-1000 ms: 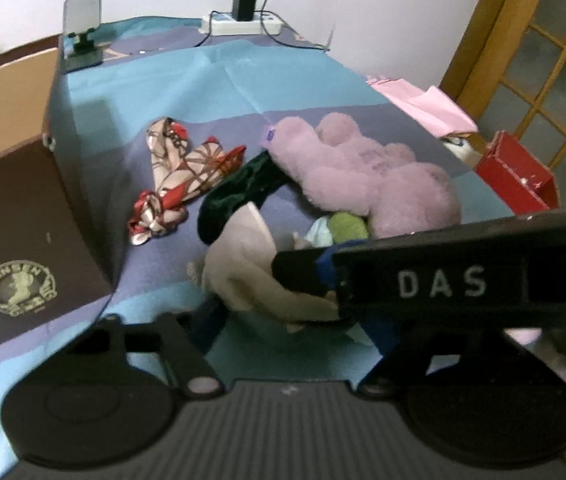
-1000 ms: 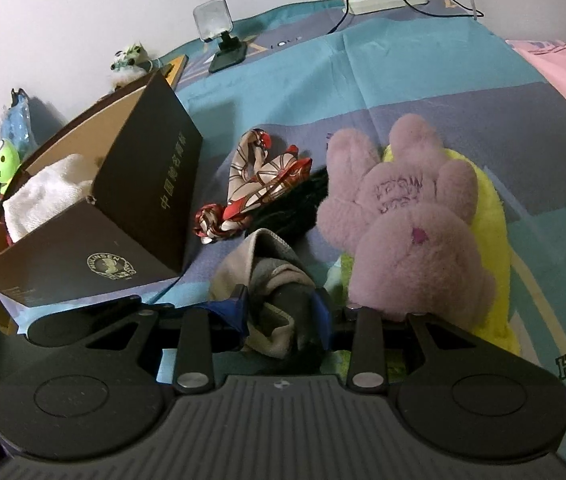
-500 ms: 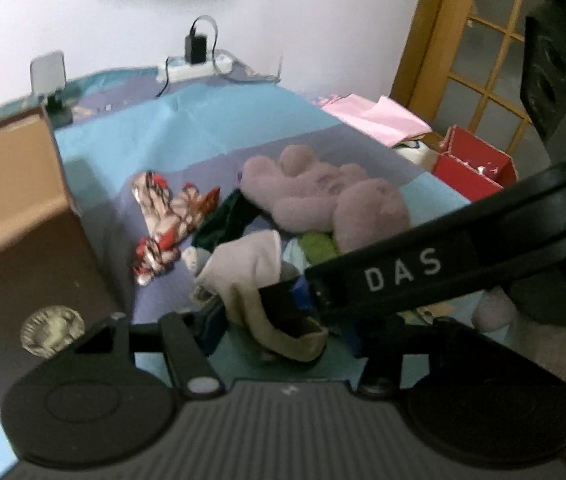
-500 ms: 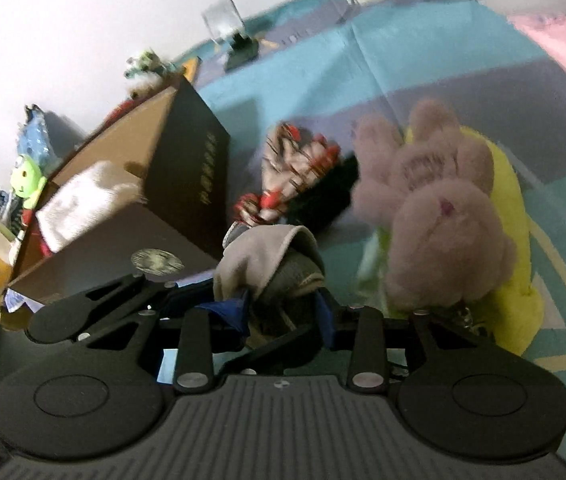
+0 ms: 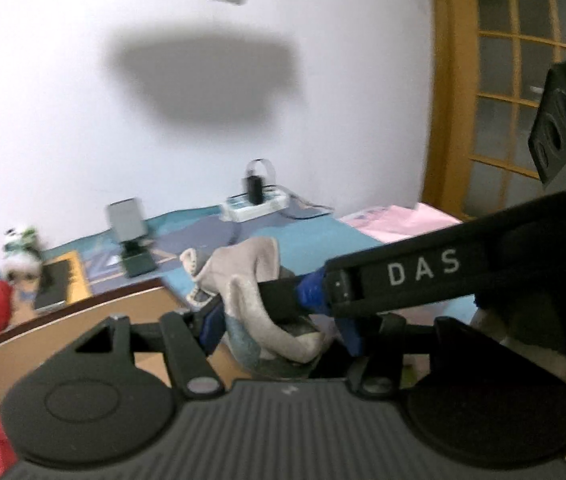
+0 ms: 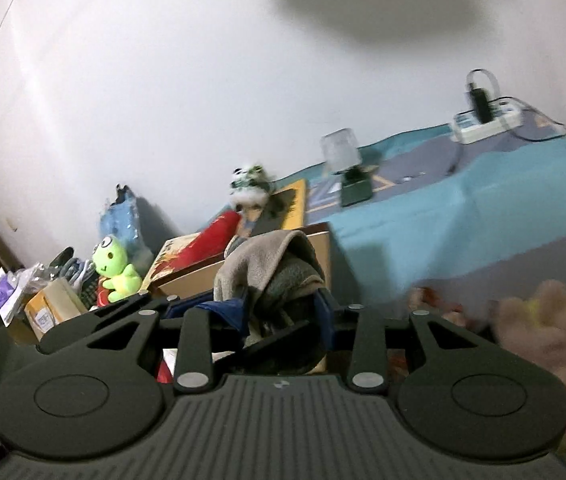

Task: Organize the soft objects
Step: 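Lower the grey socks into the box and open the right gripper, then move the right gripper to the pink plush bunny and grasp it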

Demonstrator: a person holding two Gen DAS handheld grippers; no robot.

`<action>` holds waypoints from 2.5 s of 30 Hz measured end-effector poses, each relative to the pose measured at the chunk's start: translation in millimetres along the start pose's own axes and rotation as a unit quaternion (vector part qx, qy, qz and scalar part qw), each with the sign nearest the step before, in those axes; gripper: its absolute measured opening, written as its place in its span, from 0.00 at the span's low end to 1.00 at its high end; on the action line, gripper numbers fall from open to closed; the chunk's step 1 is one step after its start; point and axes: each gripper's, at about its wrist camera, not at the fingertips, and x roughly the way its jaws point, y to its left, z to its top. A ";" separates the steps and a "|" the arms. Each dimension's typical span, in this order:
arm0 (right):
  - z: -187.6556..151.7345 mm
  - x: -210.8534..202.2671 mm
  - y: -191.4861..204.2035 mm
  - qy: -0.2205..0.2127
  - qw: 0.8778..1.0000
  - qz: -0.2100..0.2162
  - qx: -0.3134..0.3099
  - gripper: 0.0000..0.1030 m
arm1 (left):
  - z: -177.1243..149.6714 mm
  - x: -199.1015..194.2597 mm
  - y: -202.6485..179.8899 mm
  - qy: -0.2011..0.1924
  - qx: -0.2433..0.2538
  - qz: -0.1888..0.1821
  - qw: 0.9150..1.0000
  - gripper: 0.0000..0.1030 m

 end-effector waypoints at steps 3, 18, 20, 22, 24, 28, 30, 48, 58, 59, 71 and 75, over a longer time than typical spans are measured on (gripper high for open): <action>-5.5 30.3 14.0 0.007 1.000 0.006 -0.014 0.20 | -7.2 7.0 24.0 0.021 -0.019 0.024 0.999 0.52; -30.7 87.9 40.9 0.064 0.998 0.002 -0.015 0.20 | -49.4 16.3 103.7 0.105 -0.107 0.093 0.984 0.63; -28.8 84.1 42.1 0.060 0.998 0.004 -0.013 0.20 | -47.4 9.5 105.7 0.102 -0.108 0.101 0.984 0.63; -27.2 79.6 43.1 0.055 0.998 0.007 -0.013 0.20 | -45.1 6.7 106.2 0.109 -0.107 0.111 0.982 0.63; -26.0 74.1 43.7 0.054 0.998 0.012 -0.012 0.20 | -43.3 5.7 106.4 0.121 -0.106 0.127 0.979 0.63; -26.4 68.9 44.5 0.057 0.998 0.015 -0.011 0.20 | -40.7 4.3 107.4 0.146 -0.114 0.155 0.971 0.63; -27.5 65.9 44.7 0.061 0.998 0.020 -0.011 0.20 | -40.1 1.2 106.8 0.154 -0.117 0.171 0.966 0.63; -44.1 30.0 44.6 0.105 0.990 0.083 -0.046 0.20 | -35.6 -39.0 70.1 0.183 -0.143 0.294 0.927 0.63; -58.8 9.4 26.0 0.131 0.986 0.093 -0.052 0.20 | -44.0 -40.9 35.3 0.194 -0.145 0.306 0.920 0.61; -60.3 7.8 23.3 0.134 0.985 0.092 -0.051 0.20 | -45.5 -40.0 31.7 0.196 -0.146 0.305 0.920 0.61; -66.5 -20.4 -30.7 0.133 0.990 0.051 -0.020 0.20 | -52.3 -6.2 -21.9 0.214 -0.135 0.242 0.937 0.59; -63.0 -35.1 -53.9 0.119 0.993 0.028 -0.004 0.20 | -47.0 11.9 -42.2 0.213 -0.127 0.204 0.947 0.59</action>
